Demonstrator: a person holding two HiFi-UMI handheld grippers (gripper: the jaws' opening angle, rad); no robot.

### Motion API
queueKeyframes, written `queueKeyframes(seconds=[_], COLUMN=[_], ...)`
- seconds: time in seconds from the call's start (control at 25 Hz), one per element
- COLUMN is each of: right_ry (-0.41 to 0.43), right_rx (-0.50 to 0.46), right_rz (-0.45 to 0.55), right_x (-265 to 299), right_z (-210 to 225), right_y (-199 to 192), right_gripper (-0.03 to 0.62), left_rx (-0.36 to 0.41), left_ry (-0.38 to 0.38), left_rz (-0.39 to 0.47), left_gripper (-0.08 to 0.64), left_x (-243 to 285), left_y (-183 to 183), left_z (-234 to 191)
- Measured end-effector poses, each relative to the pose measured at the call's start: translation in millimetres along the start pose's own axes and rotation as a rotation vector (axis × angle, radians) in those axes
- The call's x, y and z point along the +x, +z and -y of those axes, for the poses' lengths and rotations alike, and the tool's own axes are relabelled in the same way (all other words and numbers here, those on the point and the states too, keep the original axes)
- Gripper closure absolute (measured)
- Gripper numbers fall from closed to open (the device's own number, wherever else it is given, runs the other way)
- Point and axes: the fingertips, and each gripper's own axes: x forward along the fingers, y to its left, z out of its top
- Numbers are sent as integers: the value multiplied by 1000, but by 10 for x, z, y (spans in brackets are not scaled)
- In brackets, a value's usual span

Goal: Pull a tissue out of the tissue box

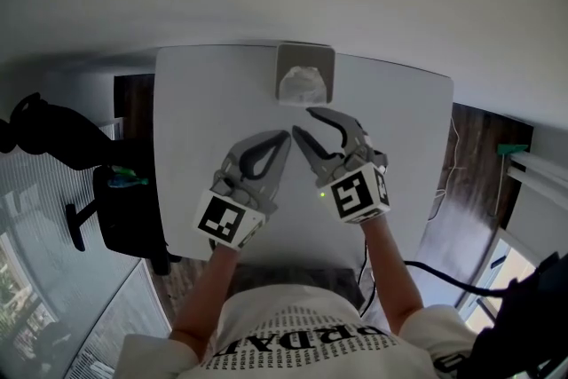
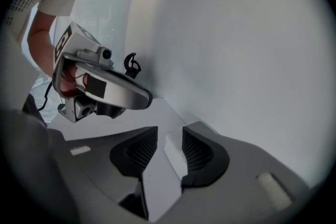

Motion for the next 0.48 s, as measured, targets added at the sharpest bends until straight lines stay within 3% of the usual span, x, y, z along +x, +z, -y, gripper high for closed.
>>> queueKeyframes(seconds=[0.24, 0.48], right_ry=[-1, 3], right_rx=[-91, -95], right_rz=[-91, -115], right_x=[240, 353], right_z=[47, 86], right_y=[-267, -345], right_gripper=[431, 430], left_rx=[-22, -37], left_ry=[17, 34], left_rz=[-7, -15], left_gripper=[568, 568], left_x=[78, 100], left_y=[-157, -251], left_z=[-126, -232])
